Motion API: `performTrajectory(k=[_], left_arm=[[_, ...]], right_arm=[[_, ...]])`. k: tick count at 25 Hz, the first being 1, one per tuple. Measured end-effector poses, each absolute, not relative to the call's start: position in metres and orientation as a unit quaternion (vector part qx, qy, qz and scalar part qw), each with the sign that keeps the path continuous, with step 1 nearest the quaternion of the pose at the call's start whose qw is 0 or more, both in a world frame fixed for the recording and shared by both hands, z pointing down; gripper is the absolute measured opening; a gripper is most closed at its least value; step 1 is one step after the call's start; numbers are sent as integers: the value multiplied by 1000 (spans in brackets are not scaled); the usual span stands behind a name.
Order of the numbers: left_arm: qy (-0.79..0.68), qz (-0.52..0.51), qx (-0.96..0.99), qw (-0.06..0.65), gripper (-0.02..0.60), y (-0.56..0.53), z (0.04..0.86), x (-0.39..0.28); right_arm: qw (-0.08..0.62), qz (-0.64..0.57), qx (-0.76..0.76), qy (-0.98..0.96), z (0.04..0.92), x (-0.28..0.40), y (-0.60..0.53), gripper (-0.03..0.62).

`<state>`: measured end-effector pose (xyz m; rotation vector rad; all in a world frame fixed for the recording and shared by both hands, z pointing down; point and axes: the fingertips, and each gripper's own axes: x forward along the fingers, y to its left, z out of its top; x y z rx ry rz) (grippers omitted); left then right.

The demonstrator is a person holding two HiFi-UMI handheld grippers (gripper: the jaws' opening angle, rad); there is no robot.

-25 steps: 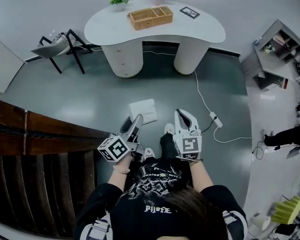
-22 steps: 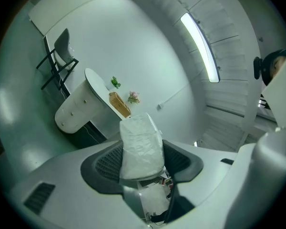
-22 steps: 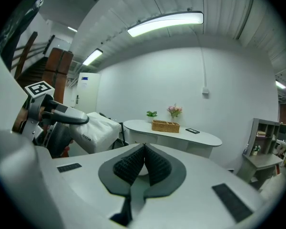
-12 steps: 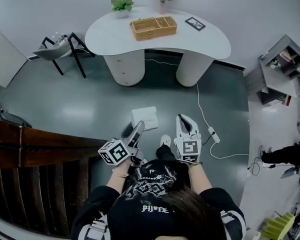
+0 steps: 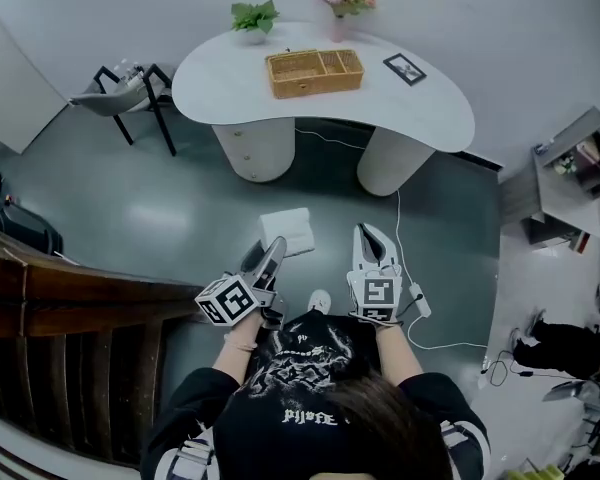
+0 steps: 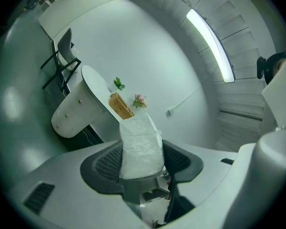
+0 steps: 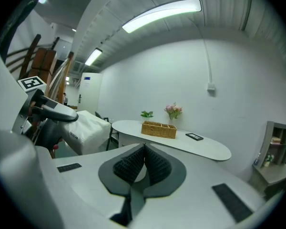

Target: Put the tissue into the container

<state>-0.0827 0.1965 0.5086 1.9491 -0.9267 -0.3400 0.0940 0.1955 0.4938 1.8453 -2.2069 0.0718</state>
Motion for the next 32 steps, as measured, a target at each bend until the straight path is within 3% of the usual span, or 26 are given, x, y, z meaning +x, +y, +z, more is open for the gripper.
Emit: performTrajectory(k=[16,32], left_arm=[[-374,-145,786,471,261,144,523,-2],[-377,-149,777,481,261,50,528,-10]], right_arm=[[123,1,601,-790,490,144,132,23],[131,25,607,-783,498,144,47,23]])
